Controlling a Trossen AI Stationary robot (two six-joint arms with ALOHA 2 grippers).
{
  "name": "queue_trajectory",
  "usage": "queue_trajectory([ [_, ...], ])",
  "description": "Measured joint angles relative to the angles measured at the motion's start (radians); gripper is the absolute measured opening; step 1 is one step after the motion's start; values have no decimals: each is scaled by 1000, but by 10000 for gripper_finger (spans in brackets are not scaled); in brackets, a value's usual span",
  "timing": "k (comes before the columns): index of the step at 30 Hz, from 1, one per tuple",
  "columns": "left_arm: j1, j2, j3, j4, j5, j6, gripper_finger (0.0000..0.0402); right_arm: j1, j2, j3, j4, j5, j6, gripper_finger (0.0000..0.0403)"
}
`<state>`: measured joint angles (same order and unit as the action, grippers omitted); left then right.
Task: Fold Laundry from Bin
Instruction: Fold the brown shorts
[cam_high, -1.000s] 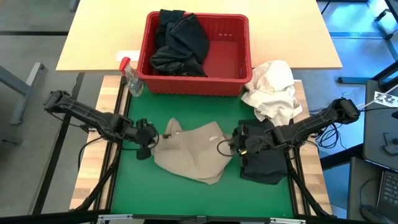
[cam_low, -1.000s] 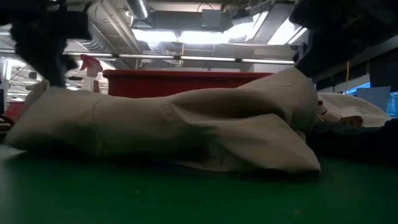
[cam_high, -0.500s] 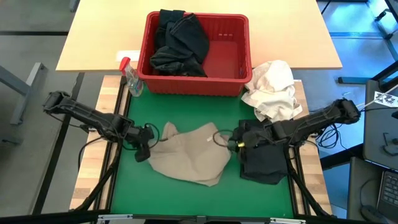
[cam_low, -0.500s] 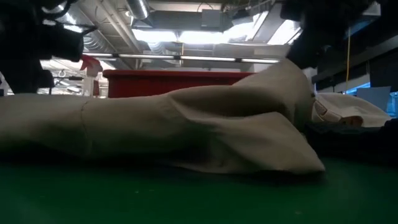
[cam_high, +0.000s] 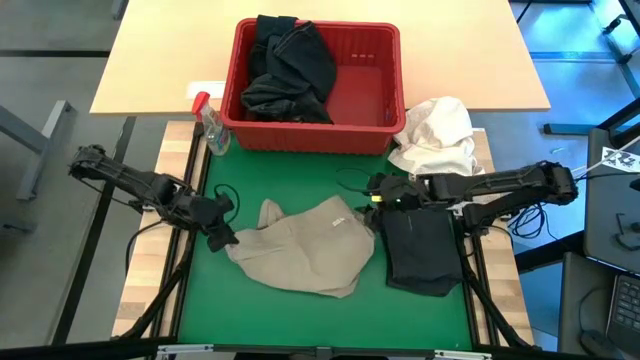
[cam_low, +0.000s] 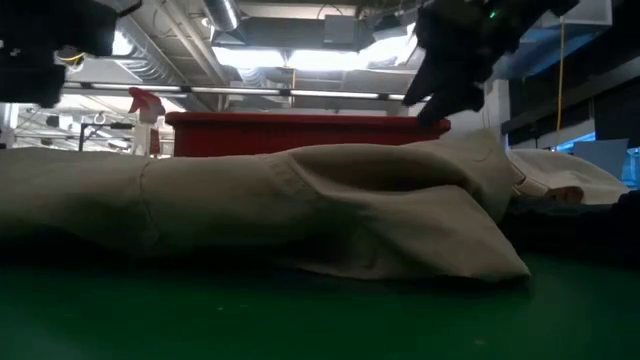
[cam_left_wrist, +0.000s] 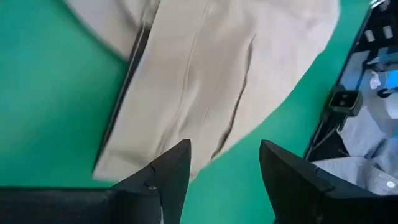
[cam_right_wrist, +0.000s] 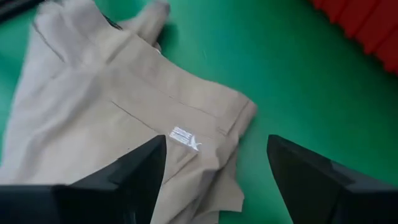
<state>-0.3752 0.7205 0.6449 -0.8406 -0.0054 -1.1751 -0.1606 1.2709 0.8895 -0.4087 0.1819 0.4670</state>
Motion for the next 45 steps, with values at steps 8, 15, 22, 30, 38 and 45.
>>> queue_trajectory([
  [8, -161, 11, -81, -3, 74, -249, 185, -53, 180, -2, 51, -74, -24, 280],
  [15, -233, 13, -172, 36, 73, -377, 185, -78, 317, -2, 157, -198, -30, 279],
  [22, -268, 13, -256, 189, 25, -397, 185, -91, 386, -2, 182, -202, -53, 279],
  [30, -287, 13, -328, 276, -163, -395, 185, -91, 407, -2, 216, -200, -72, 279],
  [38, -286, 13, -331, 322, -356, -329, 179, -89, 407, -2, 227, -200, -91, 279],
  [45, -286, 13, -331, 312, -509, -279, 120, -89, 407, -2, 224, -202, -109, 279],
])
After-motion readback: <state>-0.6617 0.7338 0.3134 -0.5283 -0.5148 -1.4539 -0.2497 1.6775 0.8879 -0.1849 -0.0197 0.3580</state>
